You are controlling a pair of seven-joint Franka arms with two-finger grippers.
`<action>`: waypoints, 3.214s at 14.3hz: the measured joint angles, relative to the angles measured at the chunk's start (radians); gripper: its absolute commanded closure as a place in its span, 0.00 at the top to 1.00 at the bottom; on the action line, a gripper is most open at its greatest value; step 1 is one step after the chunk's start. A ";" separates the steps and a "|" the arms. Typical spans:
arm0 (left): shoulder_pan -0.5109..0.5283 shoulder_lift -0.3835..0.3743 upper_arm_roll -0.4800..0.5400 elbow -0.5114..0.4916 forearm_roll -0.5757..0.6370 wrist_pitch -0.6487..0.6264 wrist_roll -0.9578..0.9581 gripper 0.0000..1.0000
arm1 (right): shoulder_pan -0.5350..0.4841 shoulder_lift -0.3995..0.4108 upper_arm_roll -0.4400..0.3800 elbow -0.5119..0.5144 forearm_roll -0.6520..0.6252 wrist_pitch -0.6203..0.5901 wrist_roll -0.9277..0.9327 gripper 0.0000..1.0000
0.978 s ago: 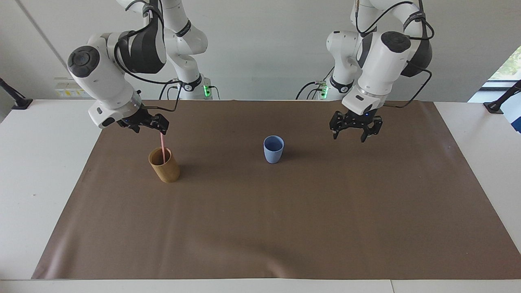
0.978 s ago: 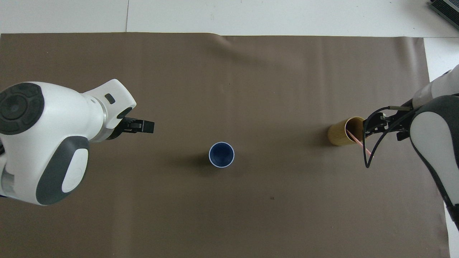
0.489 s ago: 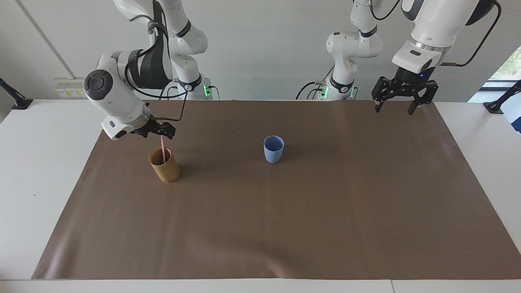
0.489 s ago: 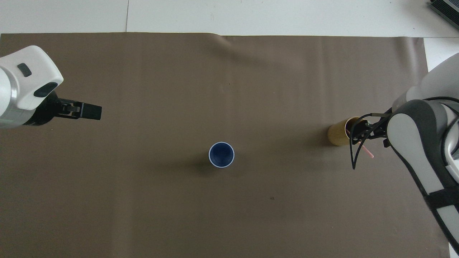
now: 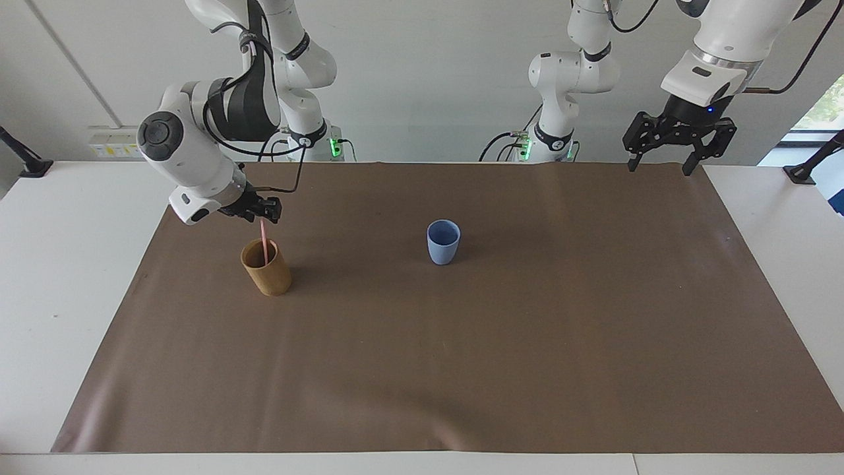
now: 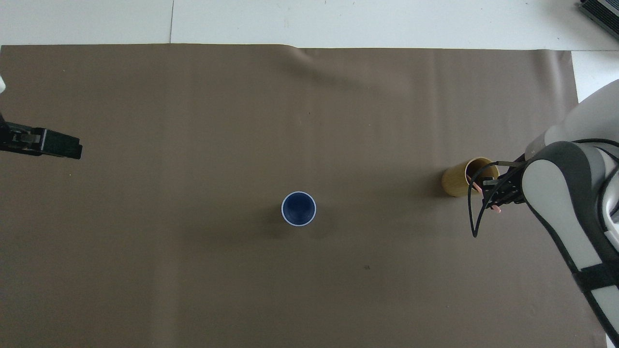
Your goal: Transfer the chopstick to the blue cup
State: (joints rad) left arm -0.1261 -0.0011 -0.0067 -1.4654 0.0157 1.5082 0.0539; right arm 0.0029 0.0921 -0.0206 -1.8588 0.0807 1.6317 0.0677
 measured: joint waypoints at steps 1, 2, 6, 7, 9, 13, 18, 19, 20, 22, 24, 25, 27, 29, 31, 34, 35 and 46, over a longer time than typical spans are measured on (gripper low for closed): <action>0.000 0.000 -0.001 0.000 0.000 -0.014 0.000 1.00 | 0.000 0.000 0.000 0.001 0.000 0.000 0.000 0.00; 0.000 -0.001 -0.001 -0.001 0.000 -0.028 0.000 1.00 | 0.000 0.000 0.000 0.003 0.001 0.000 0.000 0.00; 0.002 -0.008 -0.001 -0.005 0.000 -0.062 0.000 1.00 | -0.009 0.003 -0.001 0.054 0.005 -0.059 0.000 0.00; 0.004 -0.008 0.000 -0.005 0.000 -0.063 0.000 1.00 | -0.011 0.003 -0.002 0.072 0.006 -0.077 0.000 0.00; 0.009 -0.009 0.001 -0.005 0.000 -0.065 0.000 1.00 | -0.011 0.003 -0.003 0.112 0.008 -0.122 0.005 0.00; 0.013 -0.010 0.001 -0.005 0.000 -0.066 0.000 1.00 | -0.010 -0.010 -0.002 0.213 0.042 -0.253 0.046 0.00; 0.013 -0.010 0.001 -0.005 0.000 -0.066 0.000 1.00 | -0.005 -0.060 0.005 0.276 0.173 -0.369 0.230 0.00; 0.013 -0.010 0.001 -0.005 0.000 -0.066 0.000 1.00 | -0.004 -0.064 0.016 0.276 0.208 -0.370 0.292 0.00; 0.013 -0.010 0.001 -0.005 0.000 -0.066 0.000 1.00 | 0.000 -0.065 0.035 0.276 0.237 -0.369 0.366 0.00; 0.013 -0.010 0.001 -0.005 0.000 -0.066 0.000 1.00 | 0.029 -0.065 0.068 0.274 0.289 -0.343 0.504 0.00; 0.013 -0.010 0.001 -0.005 0.000 -0.066 0.000 1.00 | 0.082 -0.066 0.078 0.268 0.345 -0.290 0.638 0.00; 0.013 -0.010 0.001 -0.005 0.000 -0.066 0.000 1.00 | 0.114 -0.067 0.080 0.263 0.368 -0.261 0.702 0.00; 0.013 -0.010 0.001 -0.005 0.000 -0.067 -0.001 1.00 | 0.179 -0.069 0.081 0.254 0.425 -0.199 0.839 0.00; 0.013 -0.010 0.001 -0.005 0.000 -0.067 0.000 1.00 | 0.235 -0.069 0.082 0.243 0.465 -0.127 0.946 0.00; 0.013 -0.010 0.001 -0.005 0.000 -0.067 0.000 1.00 | 0.283 -0.069 0.082 0.227 0.510 -0.060 1.030 0.00; 0.013 -0.010 0.001 -0.005 0.000 -0.067 0.000 1.00 | 0.336 -0.066 0.082 0.190 0.586 0.057 1.111 0.00; 0.013 -0.010 0.001 -0.005 0.000 -0.067 0.000 1.00 | 0.356 -0.061 0.082 0.177 0.601 0.099 1.136 0.00; 0.013 -0.010 0.001 -0.005 0.000 -0.067 0.000 1.00 | 0.457 0.006 0.074 0.078 0.613 0.237 1.205 0.00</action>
State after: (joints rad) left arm -0.1131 -0.0107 -0.0060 -1.4702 0.0157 1.4413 0.0534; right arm 0.4595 0.0985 0.0535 -1.7806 0.6941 1.8687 1.2729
